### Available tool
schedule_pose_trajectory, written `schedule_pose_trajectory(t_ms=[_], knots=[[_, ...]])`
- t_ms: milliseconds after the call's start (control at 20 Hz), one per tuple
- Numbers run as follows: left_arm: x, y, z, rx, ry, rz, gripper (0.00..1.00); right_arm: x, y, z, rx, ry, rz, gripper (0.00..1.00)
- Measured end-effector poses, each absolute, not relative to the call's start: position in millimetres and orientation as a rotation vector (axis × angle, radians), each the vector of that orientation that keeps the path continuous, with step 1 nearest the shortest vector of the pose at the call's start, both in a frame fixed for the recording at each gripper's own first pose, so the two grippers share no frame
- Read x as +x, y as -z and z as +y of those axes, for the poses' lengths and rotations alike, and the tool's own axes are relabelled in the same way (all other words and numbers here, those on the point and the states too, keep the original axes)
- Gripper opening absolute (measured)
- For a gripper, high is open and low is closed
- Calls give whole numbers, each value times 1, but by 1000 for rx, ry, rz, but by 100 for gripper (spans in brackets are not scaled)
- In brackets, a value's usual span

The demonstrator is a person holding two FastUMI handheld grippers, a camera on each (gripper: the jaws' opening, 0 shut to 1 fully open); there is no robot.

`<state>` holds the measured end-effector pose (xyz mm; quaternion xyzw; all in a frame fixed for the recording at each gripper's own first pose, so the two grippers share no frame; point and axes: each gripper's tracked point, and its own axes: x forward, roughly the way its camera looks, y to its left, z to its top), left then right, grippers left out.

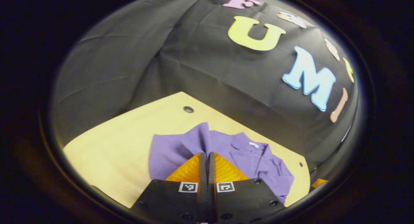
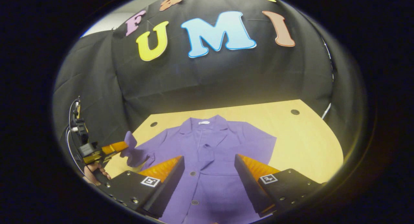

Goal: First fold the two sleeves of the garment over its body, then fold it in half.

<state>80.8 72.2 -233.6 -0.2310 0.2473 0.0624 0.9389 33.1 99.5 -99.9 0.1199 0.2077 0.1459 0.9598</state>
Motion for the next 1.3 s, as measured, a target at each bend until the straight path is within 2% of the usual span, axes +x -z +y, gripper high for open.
schedule_pose_trajectory(t_ms=[550, 800, 1100, 1200, 1250, 1300], knots=[[134, 229, -134, -399, 133, 540, 7, 39, 127, 21, 253, -251, 453, 96], [147, 239, -210, -365, 210, 569, 6, 37, 143, -1, 245, -253, 479, 96], [155, 271, -235, -241, 220, 616, 6, 30, 153, -15, 194, -264, 499, 96], [152, 274, -238, -226, 247, 621, 15, 29, 154, -16, 196, -251, 498, 96], [151, 273, -238, -221, 254, 622, 13, 27, 153, -16, 199, -243, 496, 96], [149, 271, -237, -223, 264, 621, 18, 26, 151, -16, 202, -232, 494, 96]])
